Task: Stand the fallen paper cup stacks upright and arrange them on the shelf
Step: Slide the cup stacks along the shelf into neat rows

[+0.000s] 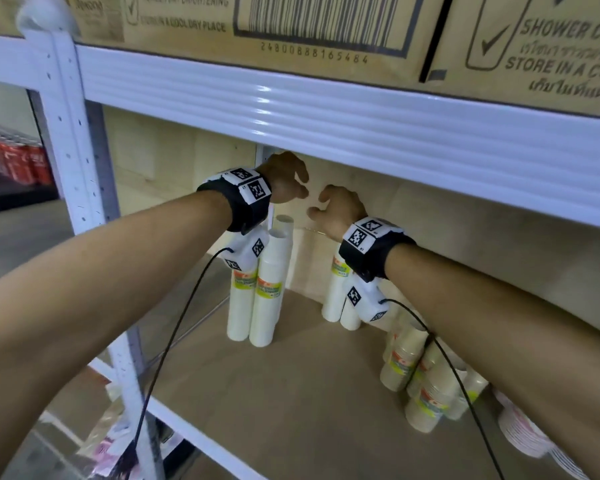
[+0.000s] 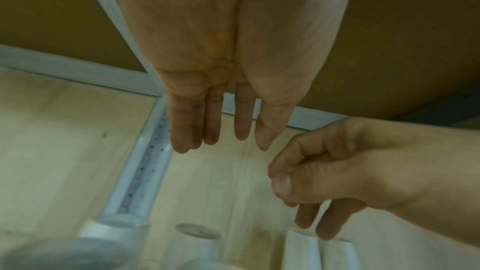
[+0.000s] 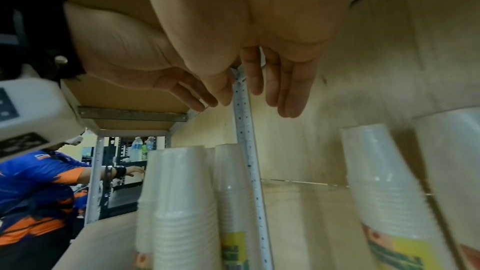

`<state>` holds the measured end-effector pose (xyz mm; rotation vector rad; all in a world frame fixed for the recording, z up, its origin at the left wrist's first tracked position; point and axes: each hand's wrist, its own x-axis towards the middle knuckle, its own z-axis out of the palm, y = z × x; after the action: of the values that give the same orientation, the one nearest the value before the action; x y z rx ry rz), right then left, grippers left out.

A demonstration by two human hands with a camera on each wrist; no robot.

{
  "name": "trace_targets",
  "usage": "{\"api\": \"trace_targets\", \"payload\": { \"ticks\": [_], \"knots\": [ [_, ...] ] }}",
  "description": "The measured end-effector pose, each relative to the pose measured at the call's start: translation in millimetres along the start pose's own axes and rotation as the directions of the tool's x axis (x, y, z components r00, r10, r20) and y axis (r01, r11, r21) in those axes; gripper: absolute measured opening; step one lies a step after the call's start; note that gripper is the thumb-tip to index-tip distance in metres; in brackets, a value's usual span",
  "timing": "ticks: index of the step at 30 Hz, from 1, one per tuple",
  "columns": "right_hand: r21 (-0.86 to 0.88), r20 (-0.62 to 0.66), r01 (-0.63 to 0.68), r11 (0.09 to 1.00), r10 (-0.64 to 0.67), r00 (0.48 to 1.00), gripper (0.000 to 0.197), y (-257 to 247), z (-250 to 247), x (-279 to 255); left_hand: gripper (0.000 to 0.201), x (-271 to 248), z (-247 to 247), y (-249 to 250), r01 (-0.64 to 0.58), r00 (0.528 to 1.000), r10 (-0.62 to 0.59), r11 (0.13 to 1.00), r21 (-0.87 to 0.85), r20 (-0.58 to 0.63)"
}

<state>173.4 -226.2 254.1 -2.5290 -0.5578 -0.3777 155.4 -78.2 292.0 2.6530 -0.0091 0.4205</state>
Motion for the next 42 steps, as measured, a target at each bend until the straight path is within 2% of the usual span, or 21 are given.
{"api": "trace_targets", "payload": {
  "ticks": [4, 10, 14, 17, 24, 28, 32, 35, 39, 42],
  "knots": [
    [0.058, 0.029, 0.016, 0.998, -0.018, 0.999, 0.051, -16, 17, -6, 0.031, -17, -13, -27, 0.033, 0.999, -0.033, 0.999, 0.033, -0.005],
    [0.078, 0.09, 0.016, 0.997, -0.023, 0.996, 0.046, -28, 35, -14, 0.036, -40, -8, -56, 0.103, 0.988, -0.105, 0.994, 0.024, 0.116],
    [0.082, 0.159, 0.0, 0.997, -0.013, 0.987, 0.061, -29, 48, -16, 0.041, -49, -1, -65, 0.166, 0.975, -0.165, 0.986, 0.005, 0.15],
    [0.063, 0.202, 0.022, 0.998, -0.034, 0.979, 0.05, -28, 56, -20, 0.044, -53, 6, -73, 0.197, 0.967, -0.194, 0.98, -0.004, 0.166],
    [0.07, 0.196, 0.064, 0.995, -0.077, 0.978, 0.046, -28, 64, -21, 0.039, -62, 18, -84, 0.182, 0.974, -0.165, 0.978, -0.101, 0.157],
    [0.083, 0.184, 0.091, 0.992, -0.105, 0.977, 0.037, -26, 62, -25, 0.039, -65, 20, -86, 0.165, 0.978, -0.148, 0.98, -0.114, 0.149],
    [0.095, 0.18, 0.097, 0.991, -0.113, 0.977, 0.038, -22, 62, -24, 0.037, -66, 17, -82, 0.144, 0.979, -0.124, 0.983, -0.116, 0.165],
    [0.119, 0.188, 0.058, 0.991, -0.08, 0.979, 0.043, -17, 58, -24, 0.036, -64, 15, -77, 0.121, 0.978, -0.093, 0.982, -0.148, 0.185],
    [0.072, 0.186, -0.01, 0.997, -0.004, 0.983, 0.038, -7, 46, -23, 0.036, -60, 13, -64, 0.105, 0.97, -0.059, 0.977, -0.188, 0.234],
    [0.052, 0.153, -0.043, 0.998, 0.034, 0.988, 0.043, 5, 35, -23, 0.035, -54, 15, -52, 0.085, 0.963, -0.025, 0.974, -0.212, 0.269]
  ]
}}
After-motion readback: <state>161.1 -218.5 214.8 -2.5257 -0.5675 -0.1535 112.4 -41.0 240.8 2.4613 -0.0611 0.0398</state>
